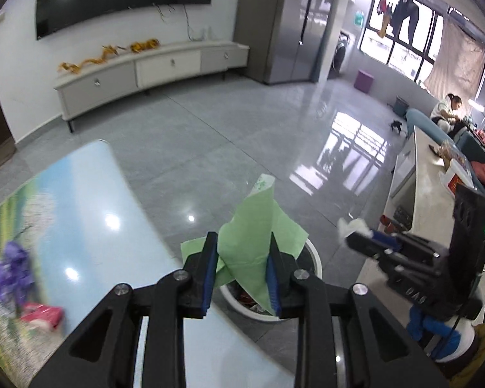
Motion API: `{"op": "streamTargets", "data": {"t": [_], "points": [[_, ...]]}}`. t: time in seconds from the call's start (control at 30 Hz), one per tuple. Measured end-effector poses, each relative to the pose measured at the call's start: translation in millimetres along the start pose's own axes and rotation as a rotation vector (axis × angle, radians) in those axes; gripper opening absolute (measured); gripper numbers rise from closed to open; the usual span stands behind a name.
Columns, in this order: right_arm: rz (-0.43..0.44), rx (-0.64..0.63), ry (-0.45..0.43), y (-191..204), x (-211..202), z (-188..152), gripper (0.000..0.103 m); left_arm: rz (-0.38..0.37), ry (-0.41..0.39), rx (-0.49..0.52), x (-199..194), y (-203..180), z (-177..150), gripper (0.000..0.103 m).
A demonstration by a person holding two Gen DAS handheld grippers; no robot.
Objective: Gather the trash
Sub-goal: 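Carry the green and white tissues over the bin and open both tools, then move both open tools back toward the remaining trash on the table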
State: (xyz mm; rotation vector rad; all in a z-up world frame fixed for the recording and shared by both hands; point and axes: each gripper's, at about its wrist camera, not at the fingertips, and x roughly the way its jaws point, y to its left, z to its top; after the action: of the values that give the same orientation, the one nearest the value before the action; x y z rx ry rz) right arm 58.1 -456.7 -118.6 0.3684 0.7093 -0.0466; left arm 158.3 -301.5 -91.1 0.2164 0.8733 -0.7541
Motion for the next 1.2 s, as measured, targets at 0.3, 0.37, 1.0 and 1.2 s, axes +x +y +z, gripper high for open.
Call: {"op": "streamTargets", "data": {"t": [0.3, 0.37, 1.0, 1.2], "points": [[-0.070, 0.055, 0.083, -37, 59, -10, 0.049, -0.086, 0.064, -0.042, 69, -12, 14, 0.049], [-0.085, 0.068, 0.095, -44, 64, -12, 0.049, -0.094, 0.069, -0.045, 73, -14, 15, 0.049], [-0.110, -0.002, -0.104, 15, -22, 15, 0.092, 0.221, -0.232, -0.011, -61, -2, -5, 0.066], [-0.107, -0.078, -0.212, 68, -65, 31, 0.102, 0.296, -0.334, -0.042, -122, 14, -26, 0.071]]}}
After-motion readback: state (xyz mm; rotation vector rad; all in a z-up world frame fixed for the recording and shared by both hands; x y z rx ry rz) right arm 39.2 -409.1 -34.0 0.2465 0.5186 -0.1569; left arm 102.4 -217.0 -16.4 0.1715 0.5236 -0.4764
